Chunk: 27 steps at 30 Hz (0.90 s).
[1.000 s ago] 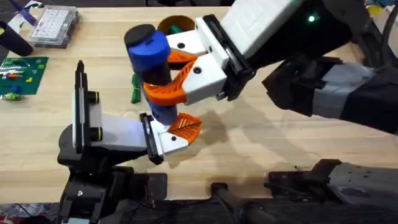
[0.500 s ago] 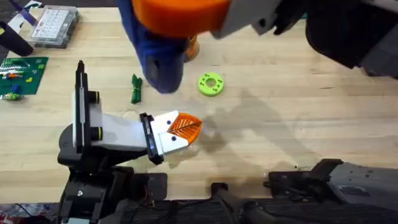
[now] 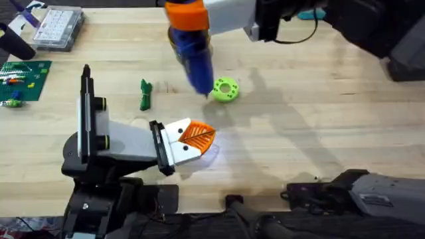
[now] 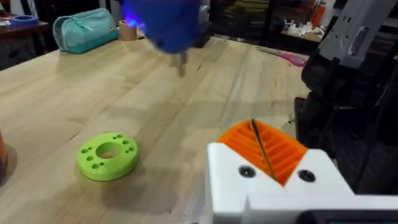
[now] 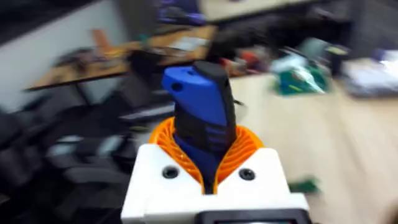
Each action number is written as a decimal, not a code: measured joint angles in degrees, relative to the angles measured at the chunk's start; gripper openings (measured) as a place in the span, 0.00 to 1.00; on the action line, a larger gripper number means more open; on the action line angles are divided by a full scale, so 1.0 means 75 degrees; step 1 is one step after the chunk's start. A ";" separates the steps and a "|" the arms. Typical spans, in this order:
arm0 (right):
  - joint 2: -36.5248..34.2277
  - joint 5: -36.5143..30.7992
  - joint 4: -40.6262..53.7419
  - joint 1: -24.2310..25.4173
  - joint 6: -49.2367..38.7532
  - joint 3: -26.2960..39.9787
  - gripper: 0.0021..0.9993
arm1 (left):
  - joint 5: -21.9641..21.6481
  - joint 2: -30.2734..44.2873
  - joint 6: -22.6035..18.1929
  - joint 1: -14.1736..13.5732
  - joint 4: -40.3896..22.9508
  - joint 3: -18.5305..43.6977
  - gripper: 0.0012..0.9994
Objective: Pick up the gripper from the table and insert it into the empty holder that is missing its gripper. Then pick up a screw, insert it into the mounting hole, and use the screwdriver to tighten it. Finally, clean up the table by picking up the vegetable and placing it into the bucket.
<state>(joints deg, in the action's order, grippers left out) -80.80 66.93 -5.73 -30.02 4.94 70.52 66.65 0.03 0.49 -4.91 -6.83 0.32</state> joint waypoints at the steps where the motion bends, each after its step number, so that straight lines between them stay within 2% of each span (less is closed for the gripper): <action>1: -0.0010 -0.0297 0.0336 0.0089 -0.0275 0.0001 0.05 | -0.0001 0.0000 0.0000 0.0000 0.0000 0.0000 0.02; 7: -0.0010 -0.2489 0.3341 0.0671 -0.2093 0.0239 0.05 | 0.0000 0.0000 -0.0003 0.0000 0.0000 0.0000 0.02; 10: -0.0025 -0.3915 0.4975 0.0769 -0.3190 0.0713 0.05 | 0.0000 0.0000 0.0000 0.0000 0.0000 0.0000 0.02; 14: -0.0022 -0.5740 0.6120 0.0763 -0.4527 0.1211 0.05 | -0.0001 0.0000 0.0000 0.0000 0.0000 0.0000 0.02; 15: -0.0022 -0.7057 0.6686 0.0766 -0.5103 0.1286 0.05 | 0.0000 0.0000 0.0000 0.0000 0.0000 0.0000 0.02; 21: -0.0263 -0.8654 0.7512 0.0860 -0.5734 0.1286 0.05 | -0.0002 0.0000 -0.0002 0.0000 0.0000 0.0000 0.02; 27: -0.1295 -0.9660 0.7716 0.1181 -0.6418 0.1286 0.05 | -0.0003 0.0000 0.0000 0.0000 0.0000 0.0000 0.02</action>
<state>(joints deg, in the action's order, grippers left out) -90.52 -5.52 52.14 -21.16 -43.20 80.16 66.63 0.03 0.49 -4.91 -6.83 0.32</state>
